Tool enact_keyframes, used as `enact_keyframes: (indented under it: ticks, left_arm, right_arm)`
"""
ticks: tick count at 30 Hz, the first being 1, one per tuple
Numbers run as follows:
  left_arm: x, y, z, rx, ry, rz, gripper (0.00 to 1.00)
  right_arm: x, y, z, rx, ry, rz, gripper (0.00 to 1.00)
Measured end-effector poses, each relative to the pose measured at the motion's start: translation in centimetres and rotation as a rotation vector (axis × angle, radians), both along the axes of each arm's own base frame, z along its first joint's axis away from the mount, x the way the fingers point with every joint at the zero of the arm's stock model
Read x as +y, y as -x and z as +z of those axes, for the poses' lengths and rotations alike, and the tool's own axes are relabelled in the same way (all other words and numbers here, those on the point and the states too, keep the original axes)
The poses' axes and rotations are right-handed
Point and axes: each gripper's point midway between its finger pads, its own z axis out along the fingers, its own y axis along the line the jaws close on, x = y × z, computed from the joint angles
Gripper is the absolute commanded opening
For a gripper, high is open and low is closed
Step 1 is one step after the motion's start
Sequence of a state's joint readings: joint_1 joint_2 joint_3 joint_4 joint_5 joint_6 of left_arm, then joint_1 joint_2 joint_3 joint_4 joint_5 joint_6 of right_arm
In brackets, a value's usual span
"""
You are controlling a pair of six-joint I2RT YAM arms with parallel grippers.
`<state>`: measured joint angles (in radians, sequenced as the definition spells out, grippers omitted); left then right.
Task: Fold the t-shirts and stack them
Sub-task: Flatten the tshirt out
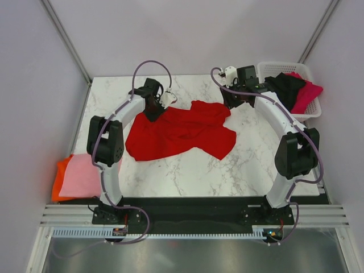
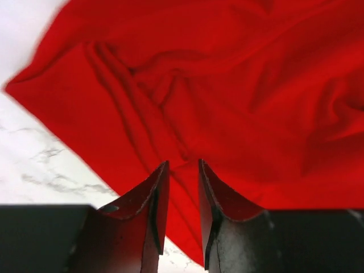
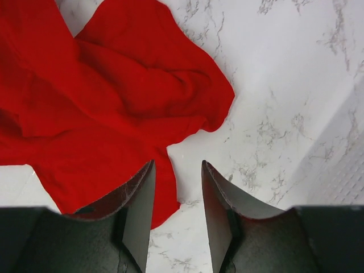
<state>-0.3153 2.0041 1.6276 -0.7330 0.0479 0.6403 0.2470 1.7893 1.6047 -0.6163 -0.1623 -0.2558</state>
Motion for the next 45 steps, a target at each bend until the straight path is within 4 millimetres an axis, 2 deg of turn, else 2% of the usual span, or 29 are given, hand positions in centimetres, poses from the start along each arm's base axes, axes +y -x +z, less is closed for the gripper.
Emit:
enact_keyframes:
  ticks: [2, 5, 12, 19, 23, 28, 31, 32, 36, 39, 41, 45]
  left_arm:
    - [0.1, 0.4, -2.0, 0.061, -0.019, 0.005, 0.38]
    - [0.2, 0.2, -3.3, 0.097, -0.034, 0.014, 0.39]
    - [0.1, -1.2, -3.8, 0.090, -0.050, 0.035, 0.38]
    - [1.3, -1.4, -4.8, 0.103, -0.086, 0.078, 0.36]
    - [1.9, -1.5, -4.8, 0.103, -0.088, 0.094, 0.29]
    - [2.4, -1.6, -4.8, 0.101, -0.099, 0.110, 0.26]
    - [2.5, -1.6, -4.8, 0.101, -0.101, 0.115, 0.17]
    - [2.5, -1.6, -4.8, 0.101, -0.101, 0.116, 0.05]
    - [2.5, -1.5, -4.8, 0.102, -0.098, 0.125, 0.02]
    - [2.4, -1.5, -4.7, 0.103, -0.094, 0.133, 0.02]
    - [2.5, -1.4, -4.5, 0.104, -0.093, 0.136, 0.02]
    - [2.5, -1.1, -2.9, 0.090, -0.085, 0.140, 0.02]
  right_arm:
    - [0.1, 0.0, -0.8, 0.020, 0.003, 0.007, 0.45]
    - [0.2, 0.1, -1.3, 0.033, 0.004, 0.016, 0.45]
    - [0.4, 0.2, -1.4, 0.041, -0.004, 0.026, 0.45]
    - [0.5, 0.4, -1.7, 0.050, -0.008, 0.032, 0.46]
    - [0.5, 0.6, -1.8, 0.055, -0.012, 0.036, 0.45]
    - [0.5, 0.6, -1.8, 0.055, -0.012, 0.036, 0.46]
    - [0.5, 0.6, -1.8, 0.055, -0.012, 0.036, 0.46]
    - [0.5, 0.5, -1.8, 0.054, -0.011, 0.035, 0.46]
    - [0.1, 0.4, -2.1, 0.049, 0.014, 0.027, 0.45]
    - [-0.4, 0.2, -3.3, 0.066, 0.034, 0.029, 0.46]
    - [-0.9, 0.0, -4.8, 0.093, 0.049, 0.032, 0.48]
    - [-1.6, -0.2, -7.6, 0.145, 0.067, 0.070, 0.52]
